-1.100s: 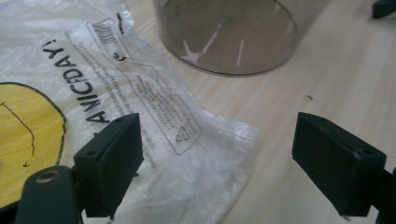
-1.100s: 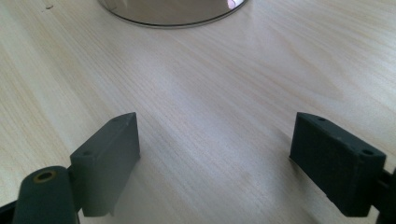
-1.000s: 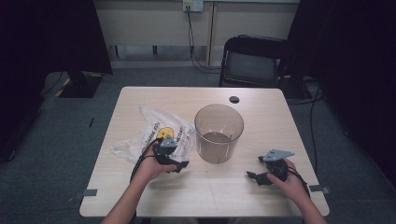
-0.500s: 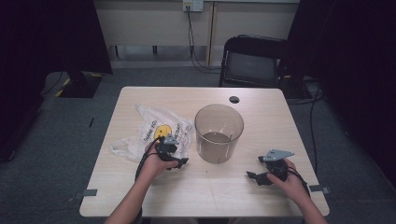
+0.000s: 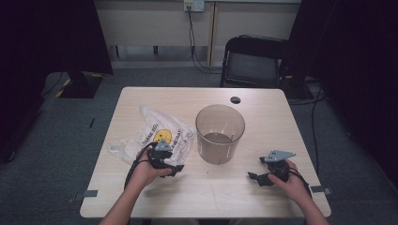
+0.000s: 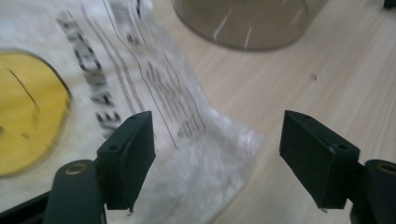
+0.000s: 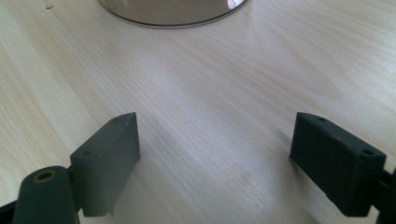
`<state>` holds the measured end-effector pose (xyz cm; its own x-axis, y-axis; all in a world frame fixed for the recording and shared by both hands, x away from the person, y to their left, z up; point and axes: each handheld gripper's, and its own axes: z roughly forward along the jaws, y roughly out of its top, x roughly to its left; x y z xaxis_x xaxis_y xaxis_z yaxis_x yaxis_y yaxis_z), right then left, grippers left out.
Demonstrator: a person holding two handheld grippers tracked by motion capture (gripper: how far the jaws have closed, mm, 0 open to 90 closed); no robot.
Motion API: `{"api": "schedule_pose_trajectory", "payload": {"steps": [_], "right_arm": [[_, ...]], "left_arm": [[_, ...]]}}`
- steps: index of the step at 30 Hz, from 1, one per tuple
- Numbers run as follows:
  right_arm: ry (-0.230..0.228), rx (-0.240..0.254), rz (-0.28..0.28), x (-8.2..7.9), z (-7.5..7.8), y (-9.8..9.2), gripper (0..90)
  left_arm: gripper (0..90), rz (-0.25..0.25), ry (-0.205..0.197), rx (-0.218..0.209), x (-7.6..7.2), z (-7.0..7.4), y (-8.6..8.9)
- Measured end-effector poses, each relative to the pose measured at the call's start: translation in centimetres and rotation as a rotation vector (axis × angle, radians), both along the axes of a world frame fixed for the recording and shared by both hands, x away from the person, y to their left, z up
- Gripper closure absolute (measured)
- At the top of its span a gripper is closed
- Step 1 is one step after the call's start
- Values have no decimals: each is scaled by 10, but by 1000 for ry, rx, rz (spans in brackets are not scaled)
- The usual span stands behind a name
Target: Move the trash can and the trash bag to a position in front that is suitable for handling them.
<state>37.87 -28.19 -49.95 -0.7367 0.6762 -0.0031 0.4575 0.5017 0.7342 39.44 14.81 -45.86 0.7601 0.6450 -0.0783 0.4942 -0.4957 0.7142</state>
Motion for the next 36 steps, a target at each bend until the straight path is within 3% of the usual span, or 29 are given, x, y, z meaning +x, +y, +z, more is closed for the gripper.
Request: {"api": "schedule_pose_trajectory", "payload": {"steps": [3, 6, 11, 16, 19, 21, 23, 27, 29, 34, 36], "right_arm": [[0, 0, 0, 0, 0, 0, 148], [0, 0, 0, 0, 0, 0, 148], [0, 0, 0, 0, 0, 0, 148], [3, 4, 0, 0, 0, 0, 150], [3, 4, 1, 0, 0, 0, 149], [2, 3, 0, 0, 0, 0, 149], [3, 3, 0, 0, 0, 0, 149], [2, 3, 0, 0, 0, 0, 149], [2, 3, 1, 0, 0, 0, 148], [3, 4, 0, 0, 0, 0, 149], [3, 3, 0, 0, 0, 0, 149]], "left_arm": [[248, 8, -27, -17, 10, 12, -6], [247, 21, -37, -11, 23, 14, -15], [248, 39, -4, 18, 43, -6, -28], [260, 53, 30, 43, 53, -28, -31], [275, 67, 9, 24, 54, -32, -30], [298, 51, -14, 44, 53, -32, -29], [381, 42, -31, 72, 50, -32, -27], [464, 37, -35, 67, 48, -31, -23], [555, 33, -31, 65, 46, -30, -21], [732, 27, -2, 84, 45, -27, -20], [805, 38, 24, 63, 44, -26, -19]]}}
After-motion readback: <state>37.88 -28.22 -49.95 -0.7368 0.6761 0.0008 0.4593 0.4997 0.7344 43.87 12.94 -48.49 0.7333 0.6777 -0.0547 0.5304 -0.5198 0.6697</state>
